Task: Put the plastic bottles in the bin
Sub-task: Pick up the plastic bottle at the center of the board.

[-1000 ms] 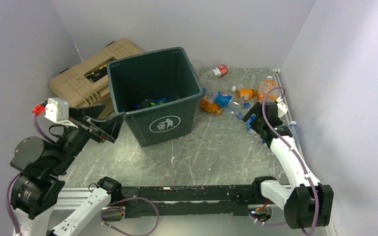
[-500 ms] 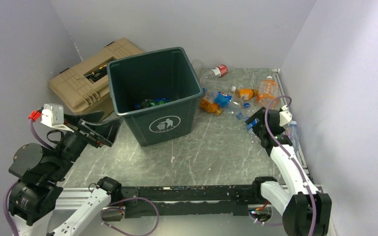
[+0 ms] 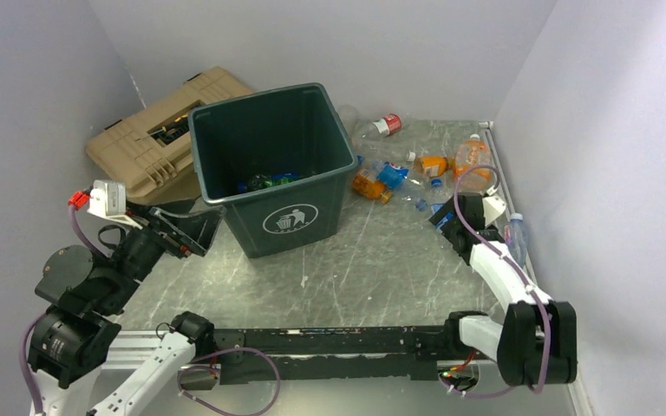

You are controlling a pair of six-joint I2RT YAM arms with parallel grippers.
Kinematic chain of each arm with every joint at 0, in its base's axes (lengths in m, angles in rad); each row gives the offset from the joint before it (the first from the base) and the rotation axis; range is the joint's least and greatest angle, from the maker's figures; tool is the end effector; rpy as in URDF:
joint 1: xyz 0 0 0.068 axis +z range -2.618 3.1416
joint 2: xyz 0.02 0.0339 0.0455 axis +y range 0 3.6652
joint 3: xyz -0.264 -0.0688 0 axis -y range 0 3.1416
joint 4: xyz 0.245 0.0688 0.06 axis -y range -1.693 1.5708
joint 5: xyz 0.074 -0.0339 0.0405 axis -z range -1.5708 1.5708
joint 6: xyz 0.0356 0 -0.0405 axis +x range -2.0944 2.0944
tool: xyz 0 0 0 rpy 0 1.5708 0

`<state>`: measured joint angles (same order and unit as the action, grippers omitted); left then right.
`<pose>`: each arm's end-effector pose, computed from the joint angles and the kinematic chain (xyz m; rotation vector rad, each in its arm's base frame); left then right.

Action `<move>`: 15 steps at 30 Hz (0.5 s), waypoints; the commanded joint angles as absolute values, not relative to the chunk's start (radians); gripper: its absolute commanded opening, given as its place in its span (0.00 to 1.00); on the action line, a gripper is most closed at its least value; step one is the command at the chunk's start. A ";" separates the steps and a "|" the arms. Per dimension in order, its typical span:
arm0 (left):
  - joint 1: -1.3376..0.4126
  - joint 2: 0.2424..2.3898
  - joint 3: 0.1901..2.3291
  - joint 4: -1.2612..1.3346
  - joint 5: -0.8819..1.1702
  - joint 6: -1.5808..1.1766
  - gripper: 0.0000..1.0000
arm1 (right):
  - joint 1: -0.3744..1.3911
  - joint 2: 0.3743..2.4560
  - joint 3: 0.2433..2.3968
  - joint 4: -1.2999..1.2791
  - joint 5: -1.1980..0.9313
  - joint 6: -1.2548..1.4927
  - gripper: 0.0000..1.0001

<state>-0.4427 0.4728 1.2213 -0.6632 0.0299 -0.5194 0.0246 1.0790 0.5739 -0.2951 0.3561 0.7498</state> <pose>0.0292 -0.0150 0.4538 -0.0339 1.5372 -0.7951 0.2138 -0.0072 0.2031 0.9738 2.0931 -0.0311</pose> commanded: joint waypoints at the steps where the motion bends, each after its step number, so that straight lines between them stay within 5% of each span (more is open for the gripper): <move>1: -0.445 0.469 1.232 -0.642 0.049 -0.533 0.94 | 0.035 1.150 0.535 -0.176 0.288 0.728 0.95; 9: -0.445 0.480 1.206 -0.634 0.060 -0.535 0.94 | 0.211 1.218 0.572 -0.194 0.369 0.733 0.89; 15: -0.445 0.486 1.210 -0.647 0.059 -0.530 0.94 | 0.216 1.258 0.607 -0.251 0.439 0.757 0.99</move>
<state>-0.4427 0.4755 1.2064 -0.6628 0.0448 -0.5194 0.2188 1.2404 0.5522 -0.2371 0.3538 0.7422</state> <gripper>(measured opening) 0.939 0.974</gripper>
